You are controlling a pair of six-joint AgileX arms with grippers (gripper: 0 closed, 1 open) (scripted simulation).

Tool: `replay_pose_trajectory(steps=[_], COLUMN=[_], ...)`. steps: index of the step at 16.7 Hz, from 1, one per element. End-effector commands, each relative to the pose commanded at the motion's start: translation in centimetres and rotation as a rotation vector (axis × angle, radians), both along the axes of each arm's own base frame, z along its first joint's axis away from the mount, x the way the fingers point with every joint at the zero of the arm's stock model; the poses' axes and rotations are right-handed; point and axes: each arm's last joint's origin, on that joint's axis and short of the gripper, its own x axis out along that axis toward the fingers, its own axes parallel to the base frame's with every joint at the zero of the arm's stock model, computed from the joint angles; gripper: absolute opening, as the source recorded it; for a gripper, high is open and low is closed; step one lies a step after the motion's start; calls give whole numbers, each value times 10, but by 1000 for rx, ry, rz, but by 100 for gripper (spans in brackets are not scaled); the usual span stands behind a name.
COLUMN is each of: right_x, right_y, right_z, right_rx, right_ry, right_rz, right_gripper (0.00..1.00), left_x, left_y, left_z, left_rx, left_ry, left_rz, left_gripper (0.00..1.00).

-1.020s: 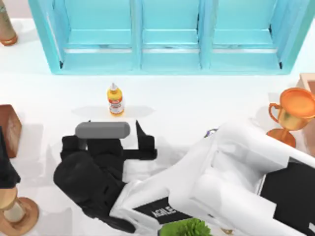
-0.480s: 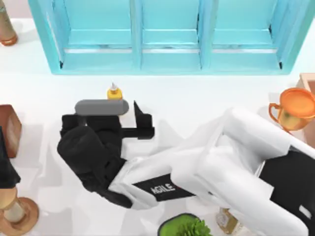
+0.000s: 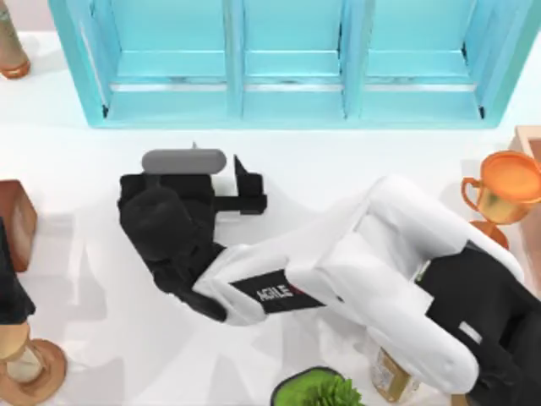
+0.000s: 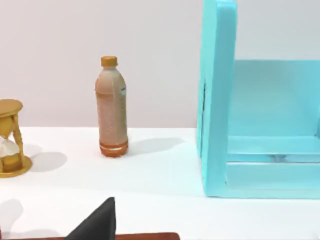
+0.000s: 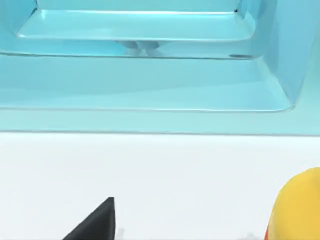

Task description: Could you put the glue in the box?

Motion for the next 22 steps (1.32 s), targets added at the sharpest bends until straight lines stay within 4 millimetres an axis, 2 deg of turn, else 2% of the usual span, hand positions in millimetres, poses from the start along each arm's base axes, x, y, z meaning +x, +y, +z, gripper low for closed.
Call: replay_pose_trajectory(steps=[3,16,22], right_x=[0,0,0], right_y=[0,0,0], right_z=[0,0,0], right_rx=[0,0,0], right_ry=[0,0,0], right_rz=[0,0,0], right_gripper=[100,2,0], left_x=[0,0,0], left_y=[0,0,0], left_z=[0,0,0], left_rx=[0,0,0], left_ry=[0,0,0], left_rz=[0,0,0], left_gripper=[100,100,100])
